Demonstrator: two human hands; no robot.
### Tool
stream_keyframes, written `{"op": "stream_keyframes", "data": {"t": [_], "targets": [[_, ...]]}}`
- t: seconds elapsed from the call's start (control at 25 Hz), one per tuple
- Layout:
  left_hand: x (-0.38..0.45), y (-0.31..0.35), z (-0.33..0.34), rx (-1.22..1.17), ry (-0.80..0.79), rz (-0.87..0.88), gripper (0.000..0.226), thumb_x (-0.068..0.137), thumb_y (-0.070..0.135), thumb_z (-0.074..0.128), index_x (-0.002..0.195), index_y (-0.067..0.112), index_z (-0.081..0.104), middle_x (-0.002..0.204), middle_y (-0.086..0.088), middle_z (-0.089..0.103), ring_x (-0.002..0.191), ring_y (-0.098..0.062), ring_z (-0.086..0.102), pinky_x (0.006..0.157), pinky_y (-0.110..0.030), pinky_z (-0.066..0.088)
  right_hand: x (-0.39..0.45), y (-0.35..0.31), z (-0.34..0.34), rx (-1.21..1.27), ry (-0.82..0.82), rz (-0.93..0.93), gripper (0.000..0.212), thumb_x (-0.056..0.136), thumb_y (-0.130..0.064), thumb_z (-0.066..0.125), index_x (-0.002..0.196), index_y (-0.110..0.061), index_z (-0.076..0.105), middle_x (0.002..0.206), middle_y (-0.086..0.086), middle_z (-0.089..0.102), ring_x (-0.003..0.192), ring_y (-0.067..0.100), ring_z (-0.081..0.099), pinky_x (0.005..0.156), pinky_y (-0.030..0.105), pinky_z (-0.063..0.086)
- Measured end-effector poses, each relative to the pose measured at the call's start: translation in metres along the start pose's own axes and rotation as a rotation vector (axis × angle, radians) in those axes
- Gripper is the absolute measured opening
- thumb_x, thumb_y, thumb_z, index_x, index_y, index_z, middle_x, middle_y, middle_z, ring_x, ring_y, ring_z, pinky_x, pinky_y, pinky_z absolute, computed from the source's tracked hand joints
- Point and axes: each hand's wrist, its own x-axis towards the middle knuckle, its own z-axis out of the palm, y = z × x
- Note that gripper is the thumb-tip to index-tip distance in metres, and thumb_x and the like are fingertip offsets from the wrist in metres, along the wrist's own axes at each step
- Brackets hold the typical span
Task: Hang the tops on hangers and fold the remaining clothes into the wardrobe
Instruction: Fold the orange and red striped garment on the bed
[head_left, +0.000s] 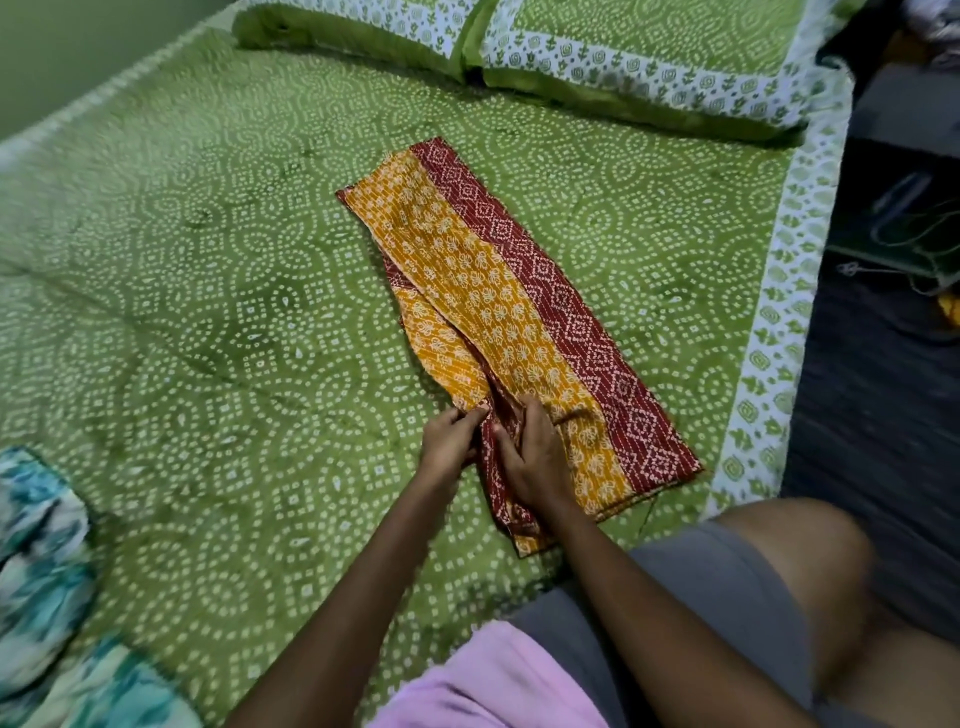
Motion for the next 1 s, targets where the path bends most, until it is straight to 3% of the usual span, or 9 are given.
{"op": "stream_keyframes", "data": {"t": [0.16, 0.28, 0.4, 0.48, 0.6, 0.72, 0.8, 0.88, 1.0], "targets": [[-0.001, 0.0, -0.002, -0.149, 0.016, 0.025, 0.004, 0.092, 0.013, 0.057, 0.095, 0.014, 0.055, 0.088, -0.005, 0.062, 0.084, -0.021, 0.059, 0.08, -0.031, 0.049, -0.003, 0.005, 0.002, -0.241, -0.219, -0.074, 0.093, 0.084, -0.061, 0.047, 0.15, -0.014, 0.001, 0.158, 0.006, 0.006, 0.145, 0.025, 0.006, 0.116, 0.041, 0.009], [0.004, 0.008, -0.001, -0.222, -0.083, 0.048, 0.024, 0.092, 0.011, 0.053, 0.114, 0.0, 0.055, 0.086, -0.006, 0.061, 0.083, -0.02, 0.058, 0.075, -0.027, 0.048, 0.003, 0.004, 0.007, -0.063, -0.107, 0.021, 0.061, 0.085, -0.032, 0.062, 0.137, -0.013, 0.035, 0.131, 0.009, 0.046, 0.121, 0.024, 0.046, 0.105, 0.044, 0.04], [0.018, 0.037, -0.002, -0.469, -0.121, -0.018, 0.046, 0.093, 0.011, 0.051, 0.138, 0.006, 0.04, 0.124, -0.006, 0.054, 0.107, -0.024, 0.057, 0.061, -0.016, 0.049, 0.006, 0.006, 0.0, 0.126, -0.06, 0.121, 0.057, 0.085, -0.016, 0.064, 0.137, -0.011, 0.041, 0.127, 0.011, 0.054, 0.109, 0.026, 0.057, 0.089, 0.043, 0.053], [0.027, 0.065, -0.004, -0.724, -0.119, -0.091, 0.034, 0.093, 0.016, 0.053, 0.126, 0.013, 0.054, 0.133, 0.003, 0.052, 0.067, -0.006, 0.06, 0.052, -0.011, 0.046, 0.006, 0.008, -0.003, 0.141, -0.078, 0.139, 0.068, 0.085, -0.014, 0.063, 0.144, -0.01, 0.03, 0.143, 0.015, 0.041, 0.123, 0.03, 0.049, 0.097, 0.046, 0.048], [0.04, 0.094, -0.014, -0.839, -0.084, -0.076, 0.018, 0.095, 0.022, 0.052, 0.106, 0.012, 0.061, 0.081, 0.018, 0.054, 0.033, -0.001, 0.039, 0.101, -0.022, 0.042, 0.006, 0.009, -0.002, 0.174, -0.089, 0.155, 0.071, 0.085, -0.01, 0.062, 0.146, -0.01, 0.026, 0.147, 0.015, 0.034, 0.124, 0.029, 0.049, 0.098, 0.045, 0.048], [0.052, 0.128, -0.039, -0.906, -0.16, 0.05, 0.015, 0.092, 0.017, 0.052, 0.103, 0.012, 0.061, 0.069, 0.009, 0.053, 0.037, -0.002, 0.04, 0.047, -0.009, 0.046, 0.007, 0.011, -0.001, 0.207, -0.101, 0.164, 0.071, 0.085, -0.009, 0.063, 0.146, -0.011, 0.026, 0.146, 0.017, 0.036, 0.099, 0.016, 0.054, 0.086, 0.034, 0.052], [0.063, 0.148, -0.059, -0.945, -0.27, 0.136, 0.011, 0.081, 0.007, 0.05, 0.089, 0.01, 0.058, 0.064, 0.002, 0.055, 0.045, -0.006, 0.048, 0.045, -0.013, 0.042, 0.009, 0.011, 0.0, 0.195, -0.088, 0.179, 0.07, 0.085, -0.009, 0.063, 0.145, -0.01, 0.027, 0.145, 0.016, 0.038, 0.104, 0.019, 0.052, 0.088, 0.036, 0.05], [0.067, 0.155, -0.076, -0.798, -0.29, 0.161, 0.024, 0.08, -0.002, 0.042, 0.093, 0.014, 0.055, 0.07, -0.002, 0.055, 0.054, -0.007, 0.049, 0.052, -0.013, 0.041, 0.01, 0.011, 0.0, 0.215, -0.073, 0.207, 0.068, 0.085, -0.009, 0.063, 0.144, -0.009, 0.03, 0.139, 0.016, 0.045, 0.114, 0.024, 0.054, 0.092, 0.039, 0.052], [0.059, 0.109, -0.071, 0.205, -0.149, 0.195, 0.036, 0.095, -0.001, 0.038, 0.115, 0.028, 0.044, 0.083, 0.0, 0.05, 0.062, -0.01, 0.046, 0.049, -0.016, 0.043, 0.011, 0.009, -0.002, 0.304, -0.048, 0.244, 0.061, 0.087, -0.011, 0.062, 0.142, -0.006, 0.035, 0.122, 0.013, 0.059, 0.087, 0.016, 0.063, 0.071, 0.028, 0.057]]}}
